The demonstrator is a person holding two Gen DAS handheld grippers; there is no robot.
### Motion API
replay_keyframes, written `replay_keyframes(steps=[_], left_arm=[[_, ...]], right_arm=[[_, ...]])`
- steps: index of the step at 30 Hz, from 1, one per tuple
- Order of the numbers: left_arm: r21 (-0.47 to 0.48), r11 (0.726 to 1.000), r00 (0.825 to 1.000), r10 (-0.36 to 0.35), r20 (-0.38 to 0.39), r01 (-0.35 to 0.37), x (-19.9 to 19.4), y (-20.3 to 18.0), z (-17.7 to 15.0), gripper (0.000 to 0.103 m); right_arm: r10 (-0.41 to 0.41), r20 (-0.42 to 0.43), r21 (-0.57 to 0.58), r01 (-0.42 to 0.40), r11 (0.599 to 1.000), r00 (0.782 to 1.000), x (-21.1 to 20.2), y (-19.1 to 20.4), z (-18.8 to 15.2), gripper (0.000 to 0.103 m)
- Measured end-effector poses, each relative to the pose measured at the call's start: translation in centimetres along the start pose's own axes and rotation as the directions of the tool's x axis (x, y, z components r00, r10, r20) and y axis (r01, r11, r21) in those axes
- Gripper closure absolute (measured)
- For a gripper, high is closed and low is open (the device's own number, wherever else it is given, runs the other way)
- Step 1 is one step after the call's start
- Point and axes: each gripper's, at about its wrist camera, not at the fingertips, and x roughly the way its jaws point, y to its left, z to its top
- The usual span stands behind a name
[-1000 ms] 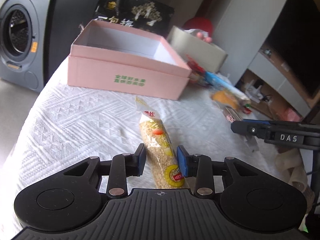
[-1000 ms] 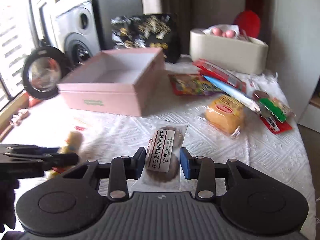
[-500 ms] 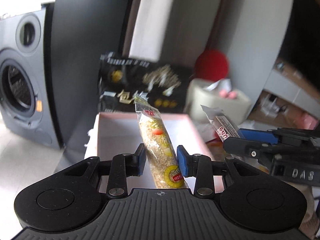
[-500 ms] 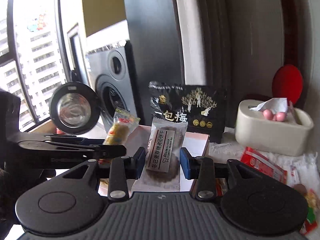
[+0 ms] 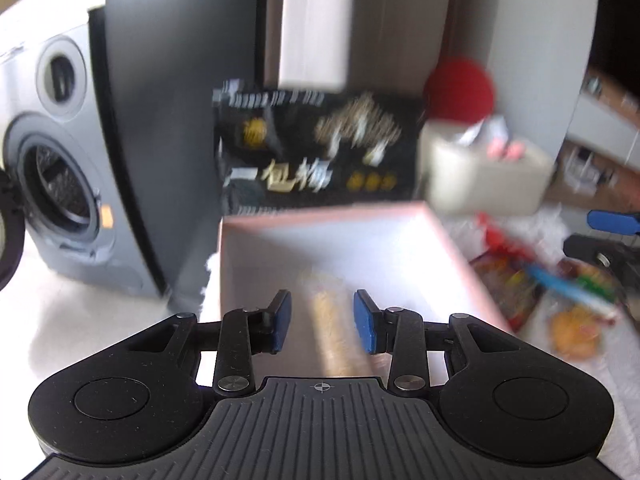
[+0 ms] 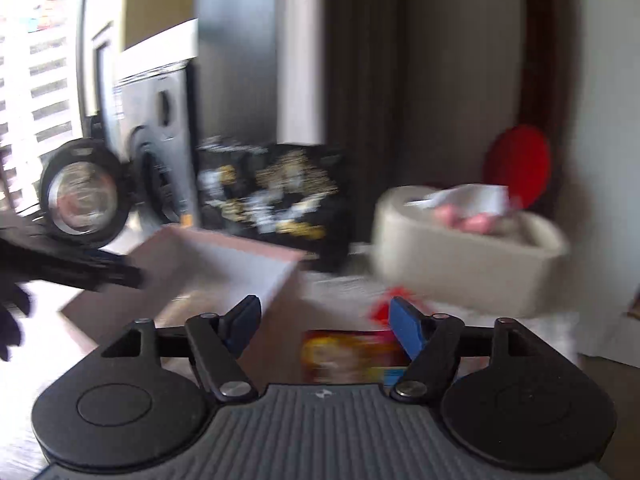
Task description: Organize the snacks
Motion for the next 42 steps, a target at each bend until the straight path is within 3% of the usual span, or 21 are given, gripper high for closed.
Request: replay_keyframes(steps=[4,7,9,11,14,17,19,23,26,31,34,36,37,39,40,42], left_arm=[[-0.033,0.987,0.983,-0.155,0.099,0.159,-3.2,-2.3,-2.0,0.064],[-0.025,0.973,0.968,-0.228,0.104,0.232,-4.0,-4.6,-3.9,0.064],[-0.017,0.958,0.957,-0.283,0.068,0.285,-3.7,-6.0,-5.5,0.064],[-0.019,0.947,0.947,-0.320,0.007,0.320,-3.0,-7.2,-7.0,0.065],[-0.031,0.939,0.936,-0.343,-0.076,0.341,-2.0,-8.3,-9.1,0.065],[-0.053,0.943,0.936,-0.334,-0.111,0.330,-1.3,-8.5,-10.5,0.065],[-0.065,0.947,0.940,-0.321,-0.112,0.315,-1.0,-8.2,-10.9,0.065],[-0.107,0.943,0.940,-0.325,-0.104,0.314,-0.8,-6.9,-11.2,0.065],[-0.137,0.939,0.938,-0.331,-0.104,0.316,0.2,-6.7,-11.0,0.065],[-0.143,0.932,0.930,-0.350,-0.111,0.333,0.0,-7.2,-11.0,0.065],[-0.127,0.935,0.930,-0.346,-0.127,0.331,-0.4,-7.7,-11.3,0.065],[-0.114,0.940,0.932,-0.335,-0.135,0.321,-0.8,-8.2,-11.4,0.065],[-0.105,0.941,0.933,-0.333,-0.134,0.321,-1.1,-8.4,-11.4,0.065],[-0.086,0.938,0.930,-0.344,-0.128,0.335,-1.7,-9.0,-11.7,0.065],[-0.082,0.936,0.928,-0.350,-0.130,0.342,-1.9,-9.3,-11.9,0.065],[-0.076,0.931,0.921,-0.364,-0.138,0.357,-1.9,-10.0,-12.0,0.065]], right_arm=[[-0.115,-0.051,0.197,0.123,0.973,0.992,0.8,-7.4,1.2,0.021],[-0.116,-0.173,0.333,0.169,0.928,0.978,4.1,-11.2,1.6,0.020],[-0.039,-0.210,0.323,0.107,0.940,0.977,6.7,-11.5,1.6,0.020],[-0.038,-0.231,0.255,0.098,0.962,0.972,9.4,-10.5,1.6,0.020],[-0.049,-0.259,0.153,0.091,0.984,0.965,13.1,-8.6,2.0,0.020],[-0.010,-0.319,0.165,0.066,0.984,0.948,16.2,-8.2,2.2,0.022],[0.024,-0.374,0.180,0.047,0.983,0.927,17.2,-8.1,1.9,0.036],[0.089,-0.410,0.199,-0.006,0.980,0.908,15.1,-8.1,0.8,0.037],[0.239,-0.444,0.278,-0.121,0.953,0.864,12.4,-8.4,-0.7,0.038],[0.378,-0.490,0.327,-0.236,0.915,0.785,7.9,-7.3,-4.6,0.047],[0.395,-0.469,0.253,-0.309,0.917,0.790,4.2,-5.5,-6.4,0.047],[0.439,-0.444,0.224,-0.378,0.898,0.781,1.3,-4.7,-7.3,0.047],[0.447,-0.425,0.215,-0.392,0.894,0.787,0.0,-4.6,-7.5,0.047],[0.425,-0.355,0.201,-0.376,0.904,0.832,-3.0,-5.0,-7.1,0.042],[0.397,-0.317,0.198,-0.349,0.916,0.862,-4.4,-5.5,-7.0,0.033],[0.286,-0.226,0.201,-0.243,0.949,0.931,-7.2,-7.1,-7.1,0.026]])
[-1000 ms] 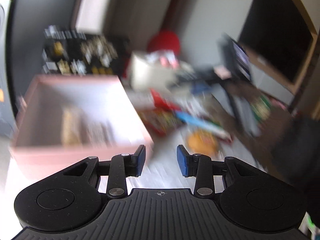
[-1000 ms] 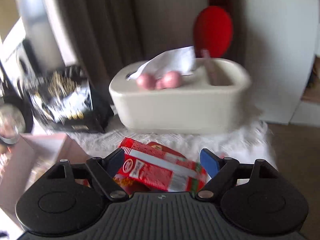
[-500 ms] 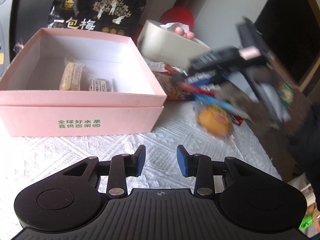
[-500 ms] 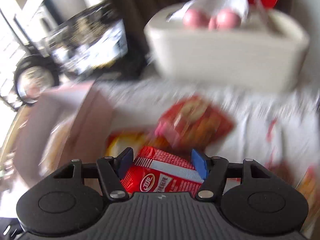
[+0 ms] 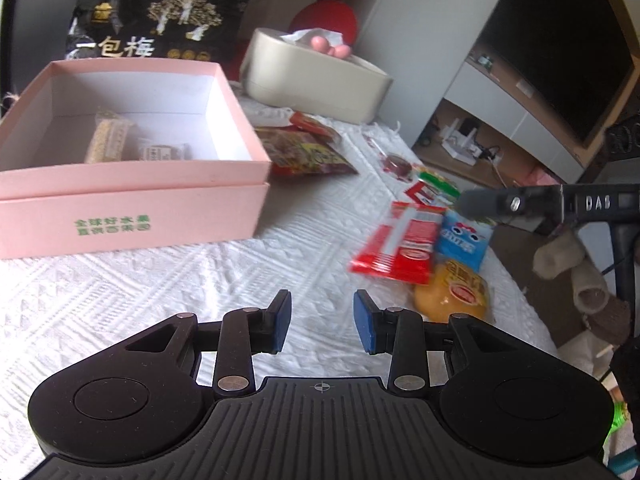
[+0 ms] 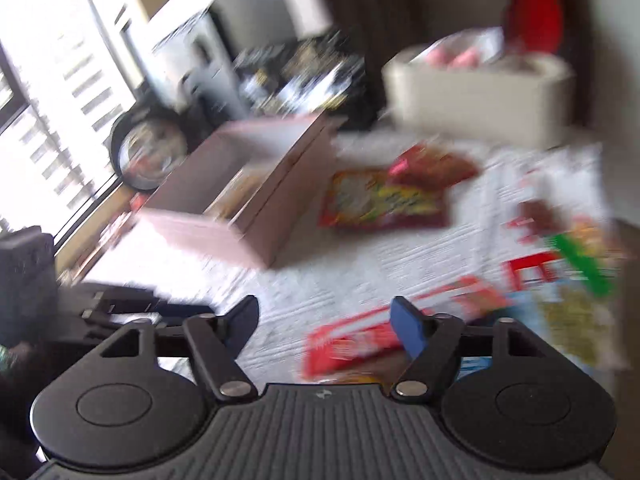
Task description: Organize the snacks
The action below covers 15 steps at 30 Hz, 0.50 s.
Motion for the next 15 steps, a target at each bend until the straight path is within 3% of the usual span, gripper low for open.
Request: replay_keyframes(steps=[3,5,10,15], left_arm=[[0.026,0.999,1.000,-0.020,-0.008,0.020,0.3,-1.3,0.0,0.065],[0.046,0.998,0.999,-0.034,-0.004,0.034,0.2,-2.4,0.0,0.065],[0.023,0.998,0.999,-0.055,0.004,0.054,0.0,-3.3,-0.1,0.065],[-0.040,0.999,0.998,0.025,0.054,-0.023,-2.2,-1.3,0.0,0.065]], right_arm=[[-0.169,0.074,0.087,0.162,0.983,0.983,-2.6,-2.0,-1.1,0.026],[-0.216,0.076,0.159,0.202,0.966,0.974,-3.6,-3.5,-2.6,0.025],[-0.088,0.070,0.299,0.063,0.952,0.994,-2.2,-5.0,-6.4,0.025],[0.048,0.056,0.164,-0.056,0.985,0.997,1.8,0.1,-6.8,0.028]])
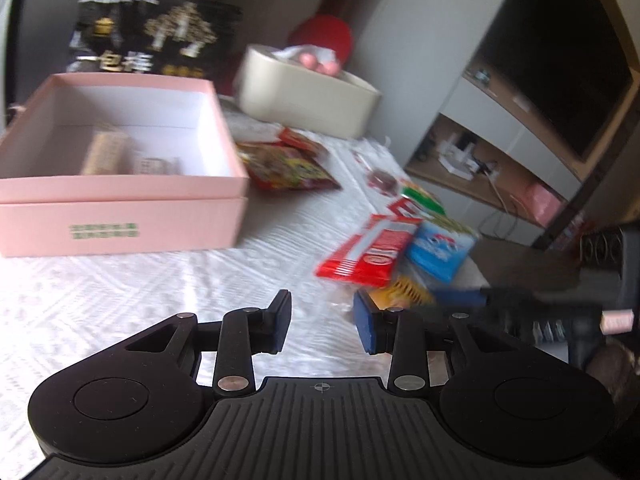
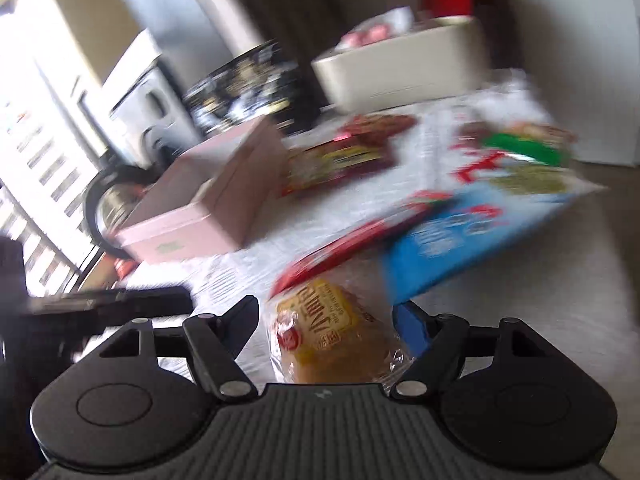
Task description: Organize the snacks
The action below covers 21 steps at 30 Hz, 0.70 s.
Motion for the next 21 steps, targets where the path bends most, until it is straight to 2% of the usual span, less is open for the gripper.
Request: replay_keyframes(steps=[2,3,4,5,8,10,13,16,19,21], left_arm=[[-0.023,0.999,0.999,0.046,0.008,-0.046,-1.0,1.1,-0.1,0.065],[-0.034,0.997,0.998,0.068,0.008,-0.068,-1.4,1.6,-0.2,0.065],[-0.045,0.995,0.996,0.084,0.007,-0.084,-1.8,2.0,-0.3,0.065],[-0.058,0.994,0.995,0.097,0.006,-0.096,-2.1,2.5,-0.4,0.065],[-0.071,0.992,0.995,0.101,0.002,-0.101,-2.4,2.9,-0.8,0.065],[-0.058,0.994,0.996,0.090,0.004,-0.090,-2.1,2.5,-0.8,0.065],[0.013,0.997,0.997,0.072,0.017,-0.072,-1.8,0.9,-0.9,0.065],[0.099,0.993,0.998,0.054,0.029,-0.057,-2.0,-0.9,-1.0,0.065],[0.150,0.988,0.999,0.032,0.029,-0.036,-2.1,-1.9,-1.2,0.065],[0.154,0.988,0.999,0.026,0.018,-0.029,-1.9,-2.0,-1.4,0.065]], right_arm=[[0.156,-0.075,-0.061,-0.161,0.985,0.985,1.3,2.8,-0.5,0.030],[0.204,-0.094,-0.099,-0.213,0.972,0.974,1.4,4.1,-0.8,0.030],[0.213,-0.094,-0.145,-0.225,0.963,0.972,1.3,5.1,-0.9,0.030],[0.194,-0.076,-0.191,-0.206,0.960,0.978,0.9,5.9,-1.1,0.029],[0.066,0.010,-0.273,-0.061,0.960,0.998,-0.5,6.8,-1.1,0.029],[-0.004,0.047,-0.250,0.016,0.968,0.999,-1.1,6.0,-0.9,0.026],[-0.140,0.084,-0.148,0.151,0.977,0.987,-1.4,3.9,-0.1,0.024],[-0.257,0.115,-0.038,0.263,0.964,0.959,-1.4,1.4,0.8,0.024],[-0.397,0.202,0.023,0.401,0.916,0.895,-2.5,-0.3,0.9,0.024],[-0.423,0.216,0.098,0.411,0.906,0.880,-3.5,-2.1,1.1,0.024]])
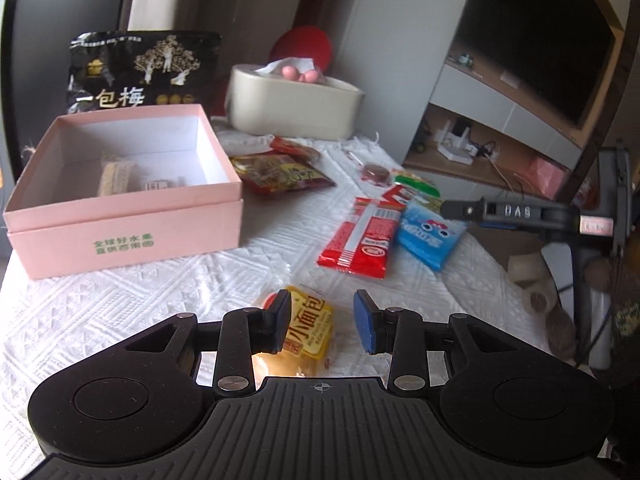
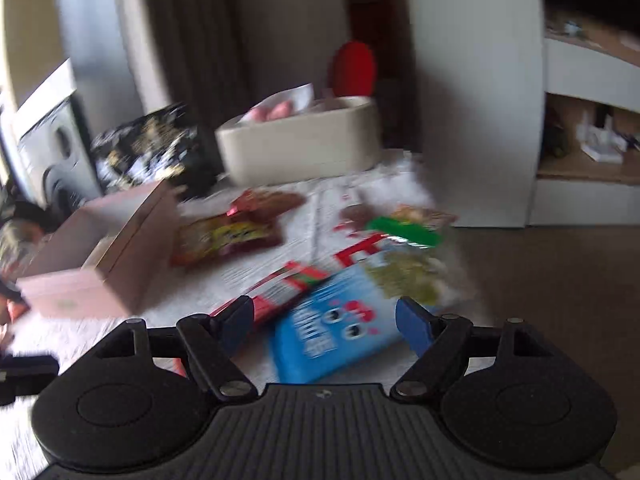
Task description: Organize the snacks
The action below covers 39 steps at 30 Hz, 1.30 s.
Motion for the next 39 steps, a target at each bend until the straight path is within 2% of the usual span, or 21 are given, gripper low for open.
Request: replay_keyframes(steps=[5,7,9,10,13,15,18,20,23,27,28,29,30,31,32,34,35,37,39], left_arm=[[-0.008,0.999,0.999,-0.034,-0.018,0.034,0.2,-0.2,-0.2,0.065],[-0.001,0.998,0.997,-0.067,-0.034,0.067,0.2,-0.6,-0.3,0.065],[0.009,0.995,0.993,-0.101,-0.055,0.102,0.3,-1.2,-0.6,0.065],[0.017,0.993,0.991,-0.117,-0.068,0.118,0.4,-1.6,-0.8,0.065],[0.039,0.988,0.984,-0.145,-0.107,0.150,1.1,-2.5,-1.5,0.065],[0.042,0.987,0.980,-0.149,-0.131,0.156,1.6,-2.8,-1.9,0.065],[0.037,0.989,0.980,-0.134,-0.149,0.141,2.2,-2.6,-2.2,0.065],[0.026,0.992,0.981,-0.117,-0.156,0.123,2.6,-2.3,-2.2,0.065],[-0.014,0.993,0.981,-0.115,-0.156,0.114,3.4,-1.9,-2.0,0.065],[-0.072,0.992,0.983,-0.115,-0.143,0.106,4.6,-1.6,-1.4,0.065],[-0.080,0.992,0.985,-0.105,-0.136,0.095,4.8,-1.6,-1.2,0.065],[-0.078,0.994,0.988,-0.087,-0.128,0.078,4.9,-1.7,-1.0,0.065],[-0.066,0.996,0.991,-0.068,-0.119,0.061,4.8,-1.8,-0.8,0.065],[-0.051,0.998,0.993,-0.051,-0.109,0.046,4.6,-1.9,-0.8,0.065],[-0.037,0.999,0.994,-0.041,-0.103,0.037,4.2,-1.9,-0.8,0.065],[-0.015,0.998,0.994,-0.055,-0.095,0.053,3.3,-2.0,-0.6,0.065],[-0.004,0.998,0.994,-0.069,-0.083,0.069,2.5,-2.0,-0.4,0.065],[0.020,0.997,0.996,-0.076,-0.042,0.077,0.7,-1.9,-0.1,0.065],[0.050,0.998,0.999,-0.035,0.001,0.035,-1.0,-1.6,0.1,0.065]], right_arm=[[-0.075,-0.020,0.222,0.077,0.972,0.997,2.0,-5.2,1.0,0.024],[-0.096,0.002,0.225,0.093,0.970,0.995,3.2,-6.5,1.7,0.024],[-0.087,0.030,0.181,0.080,0.980,0.996,4.4,-7.1,2.6,0.025],[-0.070,0.024,0.150,0.065,0.987,0.997,5.1,-7.3,3.1,0.029],[0.032,-0.070,0.163,-0.020,0.986,0.997,7.0,-8.1,4.1,0.060],[0.099,-0.127,0.224,-0.069,0.972,0.987,7.4,-8.6,3.9,0.061],[0.160,-0.163,0.211,-0.124,0.970,0.974,5.9,-7.5,2.3,0.061],[0.238,-0.199,0.215,-0.195,0.957,0.951,4.6,-6.6,0.8,0.061],[0.347,-0.253,0.188,-0.306,0.933,0.903,2.4,-4.8,-1.2,0.061],[0.450,-0.306,0.082,-0.448,0.890,0.839,0.1,-1.6,-2.3,0.060],[0.464,-0.311,0.044,-0.475,0.879,0.829,-0.4,-0.9,-2.2,0.056],[0.464,-0.307,0.001,-0.487,0.873,0.831,-0.9,-0.2,-2.0,0.045],[0.452,-0.292,-0.039,-0.482,0.875,0.843,-1.3,0.3,-1.8,0.039],[0.426,-0.266,-0.079,-0.461,0.884,0.864,-1.7,0.8,-1.5,0.027],[0.383,-0.226,-0.135,-0.418,0.898,0.896,-2.1,1.5,-1.4,0.022],[0.317,-0.170,-0.234,-0.350,0.907,0.933,-2.2,2.6,-1.6,0.020],[0.298,-0.158,-0.279,-0.332,0.901,0.941,-1.9,3.2,-1.7,0.020],[0.279,-0.164,-0.324,-0.318,0.891,0.946,-0.8,4.2,-1.9,0.020],[0.280,-0.186,-0.343,-0.330,0.880,0.942,0.4,4.8,-2.0,0.020]])
